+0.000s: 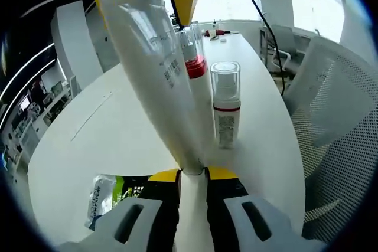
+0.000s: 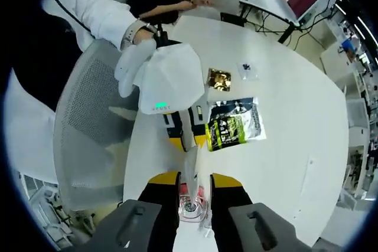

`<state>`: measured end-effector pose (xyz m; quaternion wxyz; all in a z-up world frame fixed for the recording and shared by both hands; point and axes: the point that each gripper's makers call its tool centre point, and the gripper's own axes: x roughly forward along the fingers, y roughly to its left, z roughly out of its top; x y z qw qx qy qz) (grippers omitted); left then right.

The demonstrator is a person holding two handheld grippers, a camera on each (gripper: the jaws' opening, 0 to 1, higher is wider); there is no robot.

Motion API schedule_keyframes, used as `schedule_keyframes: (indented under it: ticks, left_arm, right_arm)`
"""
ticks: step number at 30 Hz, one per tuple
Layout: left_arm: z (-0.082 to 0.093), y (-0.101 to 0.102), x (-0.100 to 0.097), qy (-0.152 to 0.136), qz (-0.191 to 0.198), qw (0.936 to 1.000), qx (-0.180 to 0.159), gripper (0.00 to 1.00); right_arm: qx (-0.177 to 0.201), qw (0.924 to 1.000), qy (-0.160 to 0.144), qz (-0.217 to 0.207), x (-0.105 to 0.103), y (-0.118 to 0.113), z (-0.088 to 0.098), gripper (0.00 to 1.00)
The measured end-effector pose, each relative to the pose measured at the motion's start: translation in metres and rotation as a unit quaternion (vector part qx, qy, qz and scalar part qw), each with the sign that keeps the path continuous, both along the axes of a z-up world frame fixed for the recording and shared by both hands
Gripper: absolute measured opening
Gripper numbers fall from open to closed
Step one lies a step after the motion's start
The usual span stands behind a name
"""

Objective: Arrange the skincare products in the storage area until every visible bottle or jar stands upright without overlapping.

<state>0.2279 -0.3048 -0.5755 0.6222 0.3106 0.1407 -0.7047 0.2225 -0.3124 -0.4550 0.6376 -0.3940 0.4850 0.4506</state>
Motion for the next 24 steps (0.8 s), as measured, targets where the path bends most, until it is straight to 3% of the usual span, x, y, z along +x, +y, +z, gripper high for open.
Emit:
schedule_keyframes:
  ticks: [4, 7, 11, 19, 24]
  left_arm:
    - [-0.001, 0.000, 0.001, 0.002, 0.002, 1.0000, 0.001, 0.12]
    - [-0.003, 0.000, 0.001, -0.004, -0.001, 1.0000, 0.005, 0.11]
    - [-0.003, 0.000, 0.001, -0.002, 0.000, 1.0000, 0.005, 0.11]
    - [-0.003, 0.003, 0.003, -0.003, 0.002, 1.0000, 0.008, 0.11]
    - [-0.004, 0.012, 0.010, 0.001, 0.008, 0.9998, 0.017, 0.11]
  right_arm:
    - [0.022, 0.9996, -0.005, -0.017, -0.006, -0.012, 0.011, 0.12]
    - [0.018, 0.9994, -0.015, -0.026, -0.011, -0.029, 0.018, 0.14]
    - [0.007, 0.9969, -0.036, -0.069, -0.013, -0.058, 0.022, 0.14]
    - [-0.001, 0.9939, -0.023, -0.108, -0.033, -0.087, 0.000, 0.16]
    - [-0.008, 0.9934, -0.014, -0.113, -0.041, -0.091, -0.015, 0.18]
